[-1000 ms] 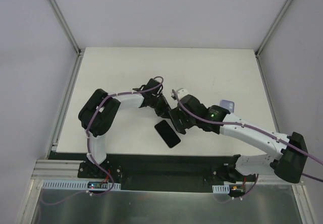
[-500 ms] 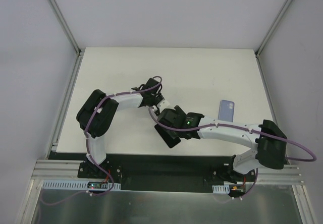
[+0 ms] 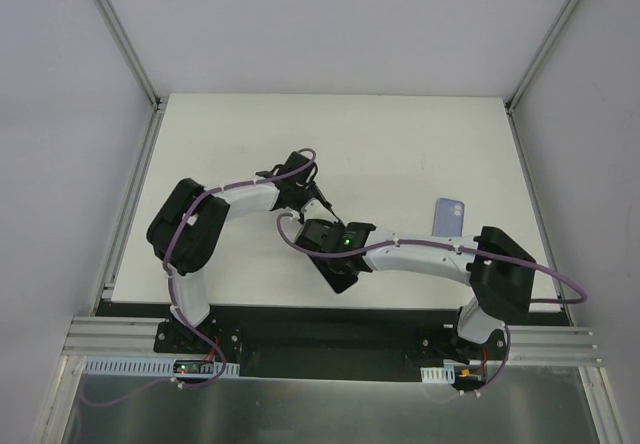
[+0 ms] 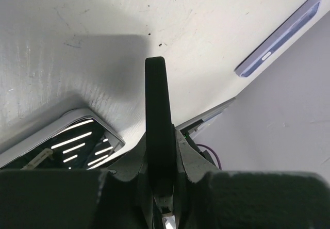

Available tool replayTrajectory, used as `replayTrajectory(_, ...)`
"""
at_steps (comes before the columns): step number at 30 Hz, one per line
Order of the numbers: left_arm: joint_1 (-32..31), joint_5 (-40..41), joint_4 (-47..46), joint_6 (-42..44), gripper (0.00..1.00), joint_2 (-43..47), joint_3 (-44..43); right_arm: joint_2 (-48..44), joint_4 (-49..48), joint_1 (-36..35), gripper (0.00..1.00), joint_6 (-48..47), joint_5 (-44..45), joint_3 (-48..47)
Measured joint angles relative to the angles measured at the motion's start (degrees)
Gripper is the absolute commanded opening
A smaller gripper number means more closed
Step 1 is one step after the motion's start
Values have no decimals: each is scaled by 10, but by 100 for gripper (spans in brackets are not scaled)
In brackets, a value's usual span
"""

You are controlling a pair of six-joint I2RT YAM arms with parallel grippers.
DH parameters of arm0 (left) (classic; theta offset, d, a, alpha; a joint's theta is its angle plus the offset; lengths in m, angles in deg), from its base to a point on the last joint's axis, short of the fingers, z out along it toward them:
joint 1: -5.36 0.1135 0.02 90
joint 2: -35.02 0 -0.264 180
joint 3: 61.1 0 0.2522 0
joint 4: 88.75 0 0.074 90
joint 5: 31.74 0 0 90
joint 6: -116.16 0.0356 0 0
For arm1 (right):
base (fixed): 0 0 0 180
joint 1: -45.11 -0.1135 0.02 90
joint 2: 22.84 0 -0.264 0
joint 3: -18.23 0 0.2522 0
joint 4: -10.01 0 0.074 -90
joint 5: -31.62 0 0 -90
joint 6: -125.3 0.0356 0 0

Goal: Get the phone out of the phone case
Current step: Adjust the phone.

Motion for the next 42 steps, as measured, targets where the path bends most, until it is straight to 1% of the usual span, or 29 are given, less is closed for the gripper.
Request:
replayTrajectory(2, 3, 0, 0, -1, 1, 4, 0, 5, 2, 0, 1, 3, 11, -7)
replayTrajectory(3, 3, 0, 0, 0, 6, 7, 0, 6, 2, -1, 1, 5, 16, -9)
replayTrajectory(4, 4, 1, -1, 0, 18, 10, 0, 6, 3, -1, 1, 7, 19, -12)
replayTrajectory(7, 10, 0, 0, 9, 40, 19, 0, 1, 5, 5, 1, 17, 19, -14)
replayTrajectory(8, 12, -4, 0, 14, 56, 21, 0, -4, 5, 12, 1, 24, 10, -12)
replayTrajectory(9, 17, -14, -1, 16, 64, 27, 0, -13, 2, 26, 1, 32, -7, -7)
replayTrajectory(11, 27, -27, -2, 23, 76, 45, 0, -45, -8, 66, 1, 49, -50, 18)
replayTrajectory(12, 34, -30, -2, 26, 81, 58, 0, -59, -12, 83, 1, 55, -67, 29)
replayTrajectory(15, 63, -40, -4, 35, 85, 96, 0, -113, -20, 142, 1, 76, -126, 65)
replayTrajectory(18, 88, -44, -5, 45, 86, 128, 0, -155, -37, 180, 1, 102, -190, 86)
replayTrajectory(21, 109, -50, -25, 56, 94, 153, 10, -200, -97, 224, 1, 139, -290, 123)
replayTrajectory(22, 112, -56, -38, 56, 96, 160, 21, -217, -123, 243, 1, 155, -331, 140)
replayTrajectory(26, 112, -80, -125, 42, 96, 183, 92, -256, -236, 311, 1, 231, -461, 201)
replayTrajectory(28, 111, -94, -179, 23, 95, 186, 128, -256, -279, 325, 1, 265, -503, 212)
replayTrajectory(32, 113, -129, -330, -34, 95, 186, 200, -255, -380, 349, 1, 342, -586, 226)
replayTrajectory(35, 117, -146, -429, -79, 94, 186, 234, -249, -440, 363, 1, 388, -619, 228)
replayTrajectory(38, 120, -154, -489, -106, 93, 186, 243, -239, -496, 370, 2, 429, -640, 228)
replayTrajectory(40, 120, -160, -522, -119, 90, 186, 243, -232, -524, 370, 1, 450, -649, 228)
replayTrajectory(42, 120, -162, -545, -129, 83, 186, 243, -223, -550, 370, 1, 470, -659, 228)
